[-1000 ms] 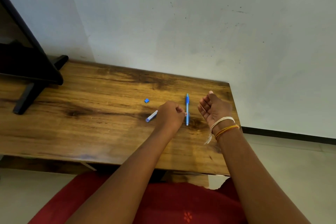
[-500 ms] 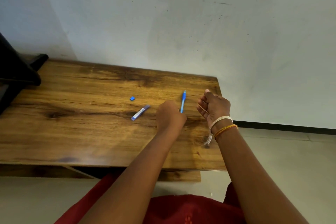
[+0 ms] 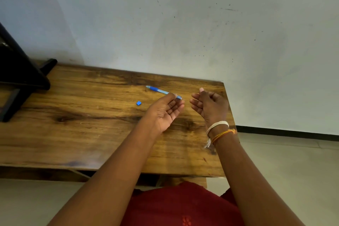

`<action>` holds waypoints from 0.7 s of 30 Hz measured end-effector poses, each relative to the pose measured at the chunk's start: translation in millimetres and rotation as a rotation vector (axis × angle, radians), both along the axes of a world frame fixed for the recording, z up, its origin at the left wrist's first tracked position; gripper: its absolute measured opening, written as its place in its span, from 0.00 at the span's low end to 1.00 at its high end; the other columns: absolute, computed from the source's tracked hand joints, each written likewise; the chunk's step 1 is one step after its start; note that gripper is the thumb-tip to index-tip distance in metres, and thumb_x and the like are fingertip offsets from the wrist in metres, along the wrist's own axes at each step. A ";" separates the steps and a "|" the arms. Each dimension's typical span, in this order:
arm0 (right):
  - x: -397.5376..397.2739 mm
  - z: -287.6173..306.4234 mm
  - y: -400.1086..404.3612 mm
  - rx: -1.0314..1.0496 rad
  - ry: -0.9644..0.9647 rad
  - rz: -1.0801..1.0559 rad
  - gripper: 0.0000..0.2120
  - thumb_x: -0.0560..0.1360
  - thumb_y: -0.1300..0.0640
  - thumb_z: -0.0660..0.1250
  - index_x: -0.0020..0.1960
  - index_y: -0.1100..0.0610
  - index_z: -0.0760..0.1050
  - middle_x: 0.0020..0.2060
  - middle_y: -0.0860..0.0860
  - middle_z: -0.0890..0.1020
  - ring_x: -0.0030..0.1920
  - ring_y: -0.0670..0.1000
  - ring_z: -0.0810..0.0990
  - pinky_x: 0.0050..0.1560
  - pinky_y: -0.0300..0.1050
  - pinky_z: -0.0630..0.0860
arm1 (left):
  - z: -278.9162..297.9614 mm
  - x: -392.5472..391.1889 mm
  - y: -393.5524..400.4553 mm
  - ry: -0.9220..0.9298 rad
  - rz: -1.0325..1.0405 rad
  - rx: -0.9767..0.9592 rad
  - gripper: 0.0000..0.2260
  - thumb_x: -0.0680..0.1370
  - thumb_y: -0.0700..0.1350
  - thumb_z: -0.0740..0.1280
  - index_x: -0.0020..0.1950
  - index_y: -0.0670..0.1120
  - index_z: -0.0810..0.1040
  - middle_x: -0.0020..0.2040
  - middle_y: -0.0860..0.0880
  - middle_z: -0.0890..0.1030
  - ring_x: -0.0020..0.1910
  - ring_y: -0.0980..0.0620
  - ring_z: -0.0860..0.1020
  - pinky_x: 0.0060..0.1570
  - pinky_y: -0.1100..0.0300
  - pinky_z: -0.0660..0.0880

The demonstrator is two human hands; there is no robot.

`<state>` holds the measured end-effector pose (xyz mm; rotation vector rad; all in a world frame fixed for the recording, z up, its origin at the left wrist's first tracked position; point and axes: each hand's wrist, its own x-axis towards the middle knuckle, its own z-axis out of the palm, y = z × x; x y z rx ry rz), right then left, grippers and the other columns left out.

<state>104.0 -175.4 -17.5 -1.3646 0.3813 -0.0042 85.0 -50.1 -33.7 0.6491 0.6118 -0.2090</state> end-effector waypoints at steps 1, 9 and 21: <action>-0.4 0.9 3.1 -0.023 -0.034 -0.005 0.07 0.78 0.59 0.66 0.42 0.58 0.75 0.36 0.54 0.84 0.30 0.48 0.83 0.33 0.40 0.81 | 0.4 -0.3 2.6 -0.007 0.021 -0.033 0.02 0.75 0.36 0.68 0.44 0.37 0.78 0.33 0.42 0.83 0.35 0.49 0.83 0.39 0.58 0.82; -7.3 9.0 23.8 -0.147 -0.207 0.040 0.06 0.79 0.59 0.64 0.44 0.61 0.74 0.38 0.54 0.85 0.35 0.49 0.85 0.30 0.41 0.80 | 7.4 -4.1 17.5 -0.074 0.135 -0.244 0.05 0.75 0.35 0.67 0.48 0.34 0.78 0.40 0.39 0.84 0.38 0.46 0.85 0.40 0.56 0.82; -8.4 7.8 34.7 -0.151 -0.250 0.030 0.06 0.79 0.59 0.64 0.43 0.57 0.75 0.38 0.54 0.85 0.38 0.51 0.86 0.30 0.42 0.80 | 9.6 -8.3 26.9 -0.075 0.141 -0.229 0.06 0.75 0.36 0.68 0.50 0.33 0.78 0.44 0.38 0.83 0.39 0.47 0.85 0.40 0.58 0.82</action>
